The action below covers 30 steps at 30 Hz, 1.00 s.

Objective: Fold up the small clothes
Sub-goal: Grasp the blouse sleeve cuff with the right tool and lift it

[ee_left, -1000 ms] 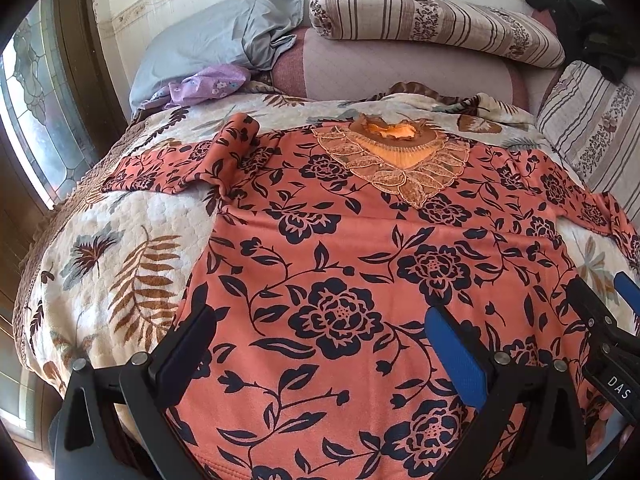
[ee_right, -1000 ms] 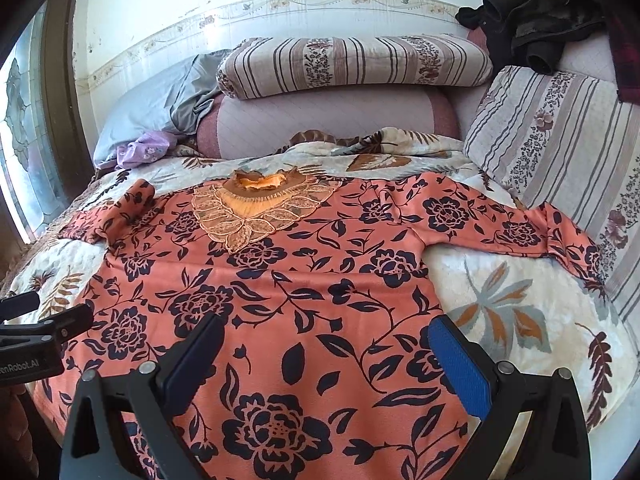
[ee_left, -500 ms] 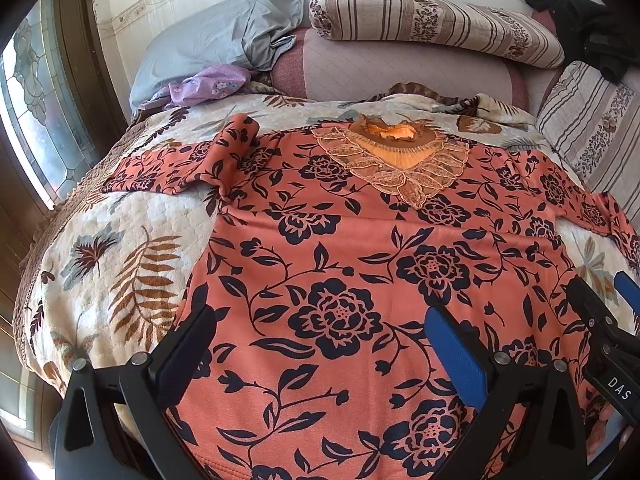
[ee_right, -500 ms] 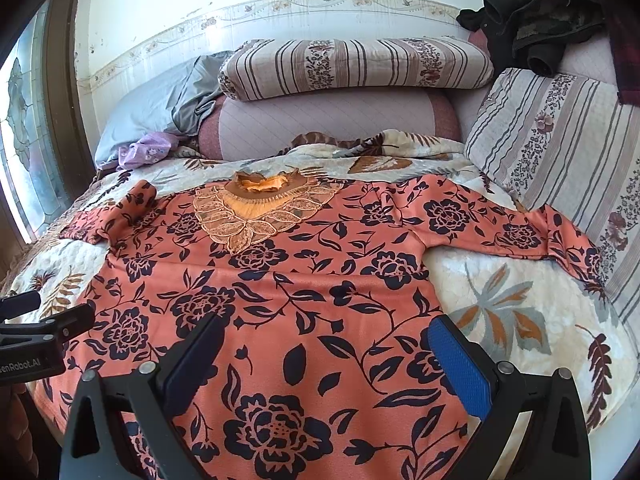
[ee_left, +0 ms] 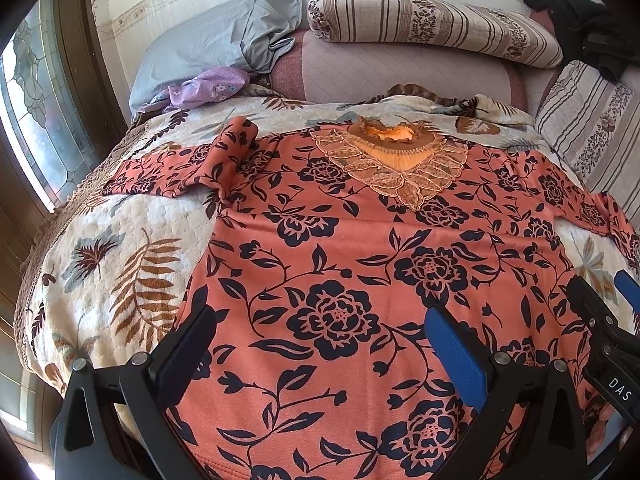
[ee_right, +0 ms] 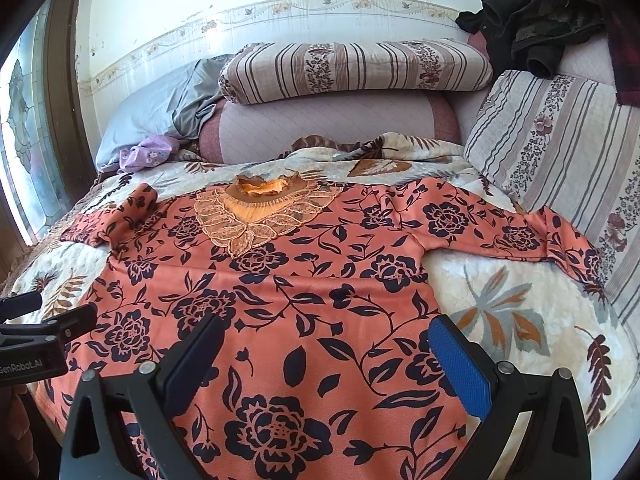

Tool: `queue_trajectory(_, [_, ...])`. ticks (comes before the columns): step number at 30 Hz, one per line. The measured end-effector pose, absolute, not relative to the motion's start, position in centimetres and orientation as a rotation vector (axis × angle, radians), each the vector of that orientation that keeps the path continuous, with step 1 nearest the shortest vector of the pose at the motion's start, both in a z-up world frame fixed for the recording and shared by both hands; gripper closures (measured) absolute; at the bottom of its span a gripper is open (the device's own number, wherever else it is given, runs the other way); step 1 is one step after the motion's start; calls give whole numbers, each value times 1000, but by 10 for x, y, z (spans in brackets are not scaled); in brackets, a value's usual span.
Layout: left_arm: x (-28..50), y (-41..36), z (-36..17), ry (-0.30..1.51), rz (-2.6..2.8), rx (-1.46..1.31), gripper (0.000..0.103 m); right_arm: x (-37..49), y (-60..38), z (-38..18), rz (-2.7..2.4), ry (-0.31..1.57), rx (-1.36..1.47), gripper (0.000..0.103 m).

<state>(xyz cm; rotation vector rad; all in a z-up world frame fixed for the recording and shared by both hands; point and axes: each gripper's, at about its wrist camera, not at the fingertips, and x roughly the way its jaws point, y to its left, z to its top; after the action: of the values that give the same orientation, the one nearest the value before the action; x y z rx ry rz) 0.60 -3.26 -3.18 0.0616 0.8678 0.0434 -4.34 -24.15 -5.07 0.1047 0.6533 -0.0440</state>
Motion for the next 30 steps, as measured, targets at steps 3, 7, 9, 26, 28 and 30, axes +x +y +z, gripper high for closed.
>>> queue_trajectory(3, [6, -33, -32, 868, 43, 61, 0, -43, -242, -51, -44, 654, 104, 0])
queue_trajectory(7, [6, -33, -32, 867, 42, 63, 0, -44, -242, -50, -44, 653, 105, 0])
queue_trajectory(9, [6, -34, -31, 867, 40, 63, 0, -43, -242, -50, -44, 655, 105, 0])
queue_trajectory(26, [64, 85, -65, 940, 198, -51, 0, -53, -418, -71, 48, 642, 941, 0])
queue_trajectory(28, [72, 101, -71, 942, 216, -63, 0, -53, -470, -80, -30, 601, 1073, 1])
queue_trajectory(30, [80, 115, -76, 941, 231, -73, 0, -54, -522, -95, -135, 556, 1185, 1])
